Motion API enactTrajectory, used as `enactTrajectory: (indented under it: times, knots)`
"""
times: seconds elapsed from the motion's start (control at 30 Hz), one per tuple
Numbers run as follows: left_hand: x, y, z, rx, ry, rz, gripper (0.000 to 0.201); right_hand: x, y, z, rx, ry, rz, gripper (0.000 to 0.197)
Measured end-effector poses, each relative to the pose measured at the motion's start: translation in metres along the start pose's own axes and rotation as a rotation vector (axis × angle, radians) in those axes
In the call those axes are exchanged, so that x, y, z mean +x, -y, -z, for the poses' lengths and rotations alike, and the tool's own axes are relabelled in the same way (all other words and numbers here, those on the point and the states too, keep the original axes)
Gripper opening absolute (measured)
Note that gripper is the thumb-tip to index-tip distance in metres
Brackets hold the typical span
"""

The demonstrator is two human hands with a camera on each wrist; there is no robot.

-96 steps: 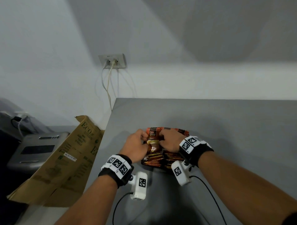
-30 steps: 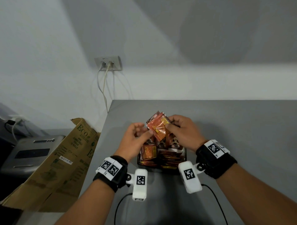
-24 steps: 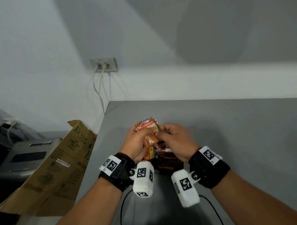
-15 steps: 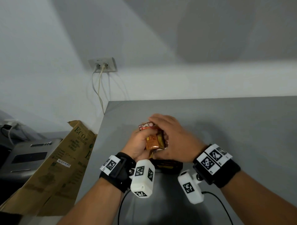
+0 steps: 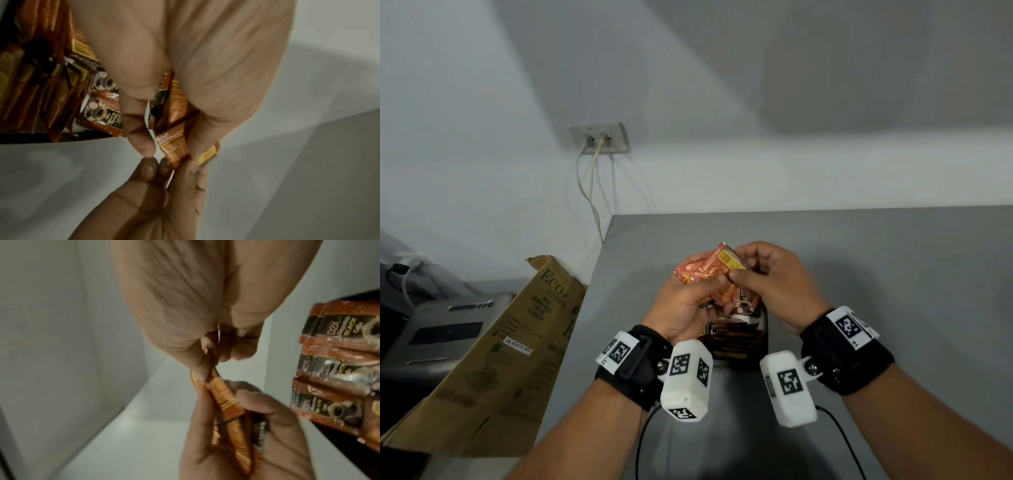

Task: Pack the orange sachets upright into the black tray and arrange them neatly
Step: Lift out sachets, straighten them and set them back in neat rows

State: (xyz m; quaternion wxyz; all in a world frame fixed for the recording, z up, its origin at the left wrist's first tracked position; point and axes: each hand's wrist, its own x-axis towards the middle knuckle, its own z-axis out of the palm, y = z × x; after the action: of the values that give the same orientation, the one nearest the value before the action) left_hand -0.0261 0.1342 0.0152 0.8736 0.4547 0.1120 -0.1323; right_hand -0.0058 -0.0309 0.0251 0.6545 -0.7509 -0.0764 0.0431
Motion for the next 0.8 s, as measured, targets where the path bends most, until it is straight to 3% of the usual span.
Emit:
enactTrajectory:
  times: [0.07,0.17,0.23,0.37,0.47,0.57,0.63,0.7,0.8]
  knots:
    - [0.002,0.0,-0.002,-0.048,0.009,0.039,0.045,0.003,0.003,0.002,0.043,-0.045,0.029,0.022]
    - [0.004,0.0,-0.001,-0.14,0.004,0.105,0.04,0.006,0.008,0.009,0.23,-0.047,0.004,0.037]
    - [0.004,0.001,-0.002,-0.121,0.003,0.107,0.036,0.007,0.006,0.014,0.202,-0.019,0.028,0.041]
    - [0.004,0.002,-0.005,0.012,-0.018,0.054,0.045,0.001,0.002,0.015,-0.06,0.085,0.082,0.025]
    - [0.006,-0.001,-0.006,0.102,-0.008,0.009,0.051,-0.002,0.001,0.013,-0.086,0.018,0.047,0.011]
    - [0.005,-0.002,-0.008,0.171,-0.011,-0.011,0.036,0.0,0.0,0.013,-0.118,0.035,-0.02,0.04]
    - [0.004,-0.005,-0.007,0.138,-0.039,0.033,0.021,0.002,-0.003,0.014,-0.068,0.013,-0.053,0.038]
    - [0.005,-0.006,-0.005,0.135,-0.04,0.055,0.022,0.002,-0.004,0.018,0.085,-0.023,-0.094,0.027]
    - [0.003,-0.006,-0.005,0.262,-0.009,0.028,0.028,0.002,-0.005,0.021,0.254,0.073,-0.185,0.022]
